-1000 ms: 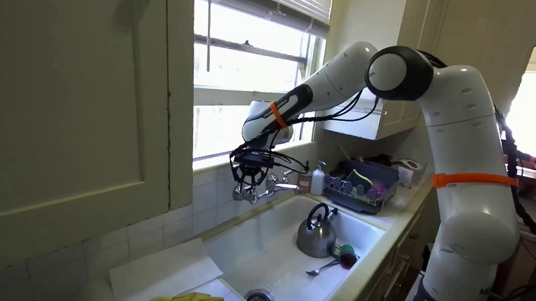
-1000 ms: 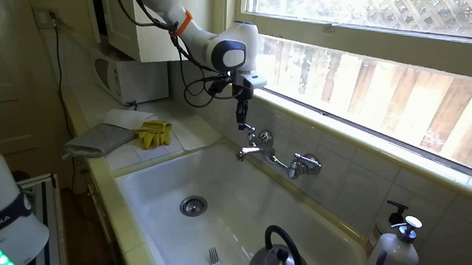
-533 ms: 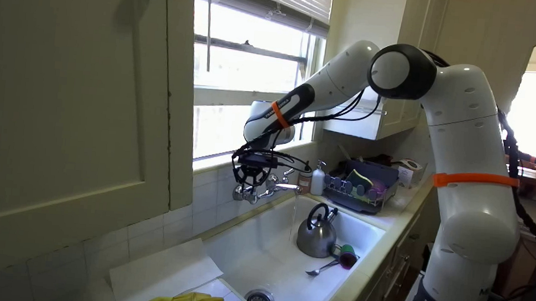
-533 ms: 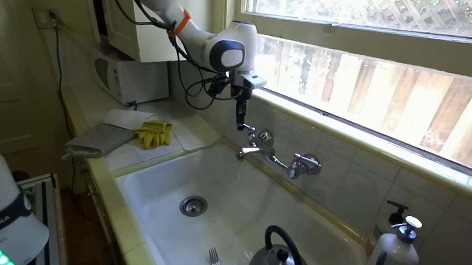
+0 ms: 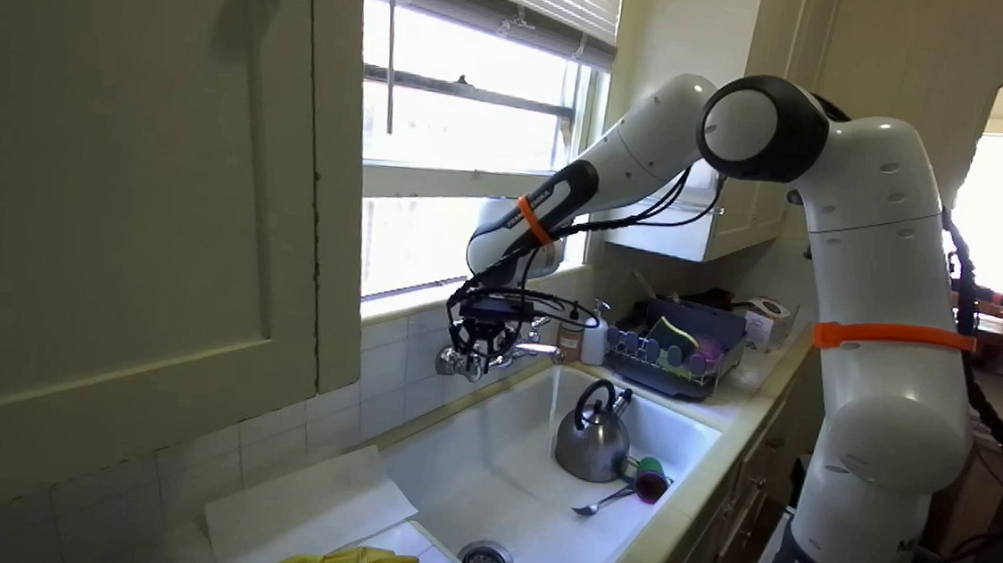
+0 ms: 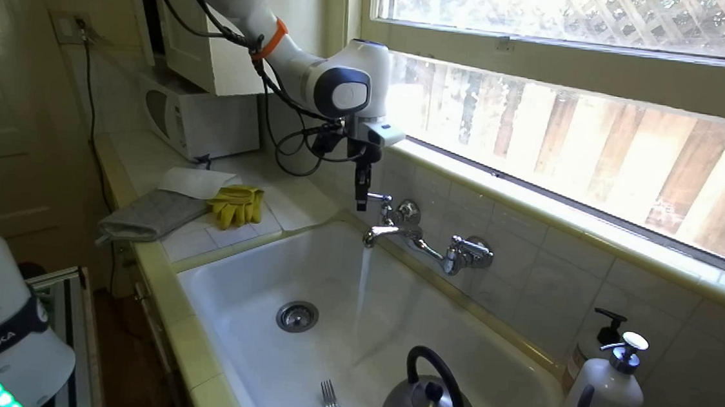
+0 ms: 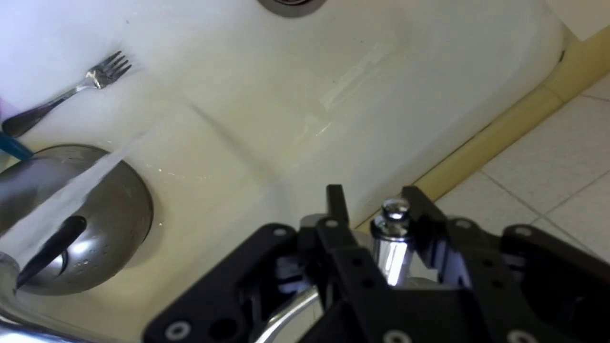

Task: Open the tap with the left handle

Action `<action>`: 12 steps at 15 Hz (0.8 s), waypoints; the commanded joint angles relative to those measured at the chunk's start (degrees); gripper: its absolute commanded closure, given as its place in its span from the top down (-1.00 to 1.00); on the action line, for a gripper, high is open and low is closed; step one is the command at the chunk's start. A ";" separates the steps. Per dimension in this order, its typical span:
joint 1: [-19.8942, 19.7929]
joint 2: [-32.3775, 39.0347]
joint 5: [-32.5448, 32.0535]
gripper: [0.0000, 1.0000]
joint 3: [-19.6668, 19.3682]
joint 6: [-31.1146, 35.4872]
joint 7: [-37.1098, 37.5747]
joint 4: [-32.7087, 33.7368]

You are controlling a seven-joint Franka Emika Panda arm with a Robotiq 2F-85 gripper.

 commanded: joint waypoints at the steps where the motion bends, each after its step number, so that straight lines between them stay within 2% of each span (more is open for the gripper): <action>1: 0.06 -1.00 -0.99 -0.78 -1.57 1.32 -0.54 -3.66; 7: 0.12 -1.81 -0.25 -0.78 -1.62 5.35 -0.76 -5.01; 12: 0.08 -3.60 0.11 -0.78 -1.33 5.18 -1.34 -6.12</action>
